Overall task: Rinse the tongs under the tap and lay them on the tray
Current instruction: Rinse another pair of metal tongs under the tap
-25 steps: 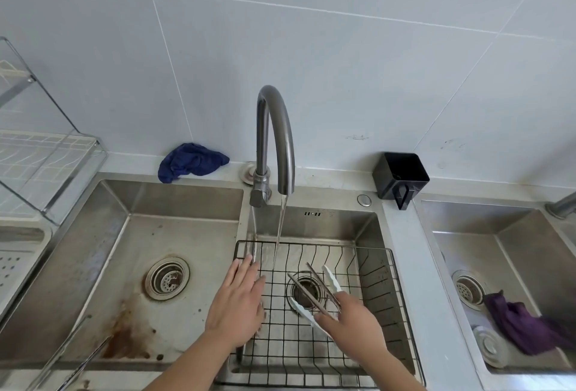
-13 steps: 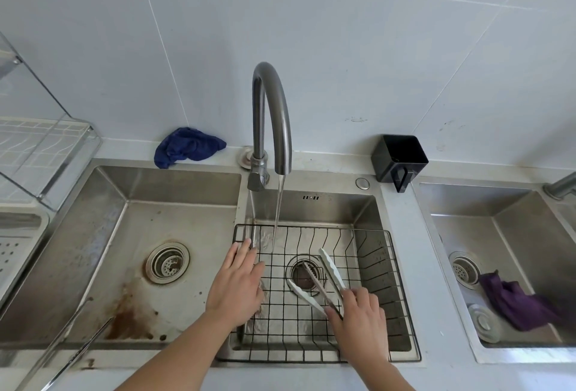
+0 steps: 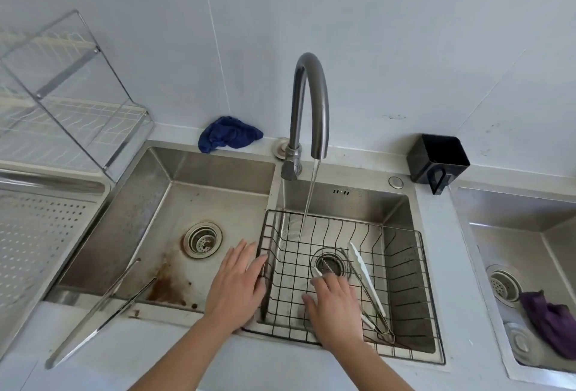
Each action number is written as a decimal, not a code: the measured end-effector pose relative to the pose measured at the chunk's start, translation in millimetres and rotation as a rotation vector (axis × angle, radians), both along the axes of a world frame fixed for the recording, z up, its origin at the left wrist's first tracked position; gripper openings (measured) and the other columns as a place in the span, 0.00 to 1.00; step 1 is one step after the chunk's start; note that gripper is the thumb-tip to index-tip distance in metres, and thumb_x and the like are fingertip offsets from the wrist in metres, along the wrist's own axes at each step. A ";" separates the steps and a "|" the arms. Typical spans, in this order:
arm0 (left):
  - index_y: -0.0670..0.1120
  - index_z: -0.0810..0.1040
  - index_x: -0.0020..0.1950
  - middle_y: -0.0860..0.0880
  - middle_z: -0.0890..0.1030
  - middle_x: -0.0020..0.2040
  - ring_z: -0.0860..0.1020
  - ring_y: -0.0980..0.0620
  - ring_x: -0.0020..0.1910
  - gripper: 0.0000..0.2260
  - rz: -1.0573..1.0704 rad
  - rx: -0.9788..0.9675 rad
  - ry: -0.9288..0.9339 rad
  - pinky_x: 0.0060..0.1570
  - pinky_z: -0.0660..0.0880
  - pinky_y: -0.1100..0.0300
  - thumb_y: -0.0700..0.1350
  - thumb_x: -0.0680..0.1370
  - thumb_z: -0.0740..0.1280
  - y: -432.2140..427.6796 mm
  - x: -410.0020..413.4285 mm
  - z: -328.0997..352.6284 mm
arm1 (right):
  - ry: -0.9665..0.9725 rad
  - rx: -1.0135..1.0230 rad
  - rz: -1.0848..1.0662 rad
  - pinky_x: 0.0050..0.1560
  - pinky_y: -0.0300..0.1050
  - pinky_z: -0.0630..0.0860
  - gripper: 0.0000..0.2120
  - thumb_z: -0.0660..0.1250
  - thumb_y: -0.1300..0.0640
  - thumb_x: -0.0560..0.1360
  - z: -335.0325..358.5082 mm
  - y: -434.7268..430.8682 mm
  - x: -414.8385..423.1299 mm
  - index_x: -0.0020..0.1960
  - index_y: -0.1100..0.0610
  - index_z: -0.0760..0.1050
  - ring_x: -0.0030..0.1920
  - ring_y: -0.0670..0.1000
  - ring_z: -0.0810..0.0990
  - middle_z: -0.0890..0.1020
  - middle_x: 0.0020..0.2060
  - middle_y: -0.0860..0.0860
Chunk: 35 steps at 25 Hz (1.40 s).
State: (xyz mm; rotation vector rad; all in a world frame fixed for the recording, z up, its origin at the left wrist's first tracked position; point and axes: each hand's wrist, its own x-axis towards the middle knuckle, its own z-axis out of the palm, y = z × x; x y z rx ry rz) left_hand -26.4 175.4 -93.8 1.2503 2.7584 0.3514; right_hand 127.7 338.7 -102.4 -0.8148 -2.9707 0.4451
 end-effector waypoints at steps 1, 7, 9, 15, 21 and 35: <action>0.49 0.75 0.71 0.45 0.71 0.76 0.63 0.43 0.79 0.20 0.051 0.012 -0.007 0.77 0.57 0.48 0.48 0.79 0.64 -11.0 -0.8 2.3 | -0.021 -0.010 0.031 0.56 0.52 0.76 0.14 0.68 0.45 0.78 -2.0 -3.0 -3.4 0.59 0.52 0.81 0.54 0.56 0.79 0.82 0.51 0.49; 0.43 0.77 0.69 0.40 0.75 0.71 0.68 0.39 0.74 0.21 0.285 0.007 -0.001 0.72 0.69 0.41 0.42 0.76 0.69 -63.7 -13.1 21.7 | -0.116 -0.041 0.141 0.62 0.49 0.70 0.20 0.55 0.41 0.83 -10.4 -5.1 -10.5 0.66 0.50 0.75 0.61 0.53 0.73 0.77 0.60 0.48; 0.41 0.77 0.68 0.39 0.76 0.68 0.70 0.38 0.71 0.21 0.338 0.004 0.028 0.70 0.70 0.42 0.41 0.75 0.70 -80.2 -16.4 26.4 | -0.140 -0.056 0.142 0.64 0.49 0.69 0.20 0.55 0.41 0.83 -11.1 -3.0 -10.9 0.67 0.50 0.74 0.63 0.53 0.72 0.76 0.62 0.48; 0.38 0.78 0.63 0.35 0.78 0.60 0.73 0.33 0.63 0.23 0.503 -0.017 0.127 0.61 0.74 0.38 0.39 0.69 0.74 -138.5 -27.2 37.7 | -0.141 -0.089 0.151 0.63 0.48 0.70 0.19 0.55 0.41 0.83 -15.1 -2.4 -10.8 0.67 0.49 0.74 0.63 0.52 0.72 0.76 0.61 0.47; 0.39 0.73 0.66 0.34 0.73 0.65 0.70 0.33 0.64 0.29 0.758 -0.268 -0.061 0.59 0.72 0.39 0.52 0.72 0.75 -180.5 -42.1 34.1 | -0.147 -0.097 0.154 0.64 0.48 0.69 0.20 0.55 0.41 0.83 -16.7 0.1 -9.4 0.68 0.49 0.74 0.64 0.52 0.72 0.77 0.62 0.47; 0.40 0.80 0.58 0.40 0.74 0.52 0.74 0.37 0.56 0.18 0.821 -0.155 -0.156 0.47 0.74 0.47 0.51 0.75 0.74 -176.2 -47.3 44.2 | -0.135 -0.152 0.108 0.64 0.50 0.69 0.21 0.56 0.42 0.82 -17.3 3.2 -12.2 0.67 0.52 0.75 0.63 0.55 0.71 0.77 0.62 0.50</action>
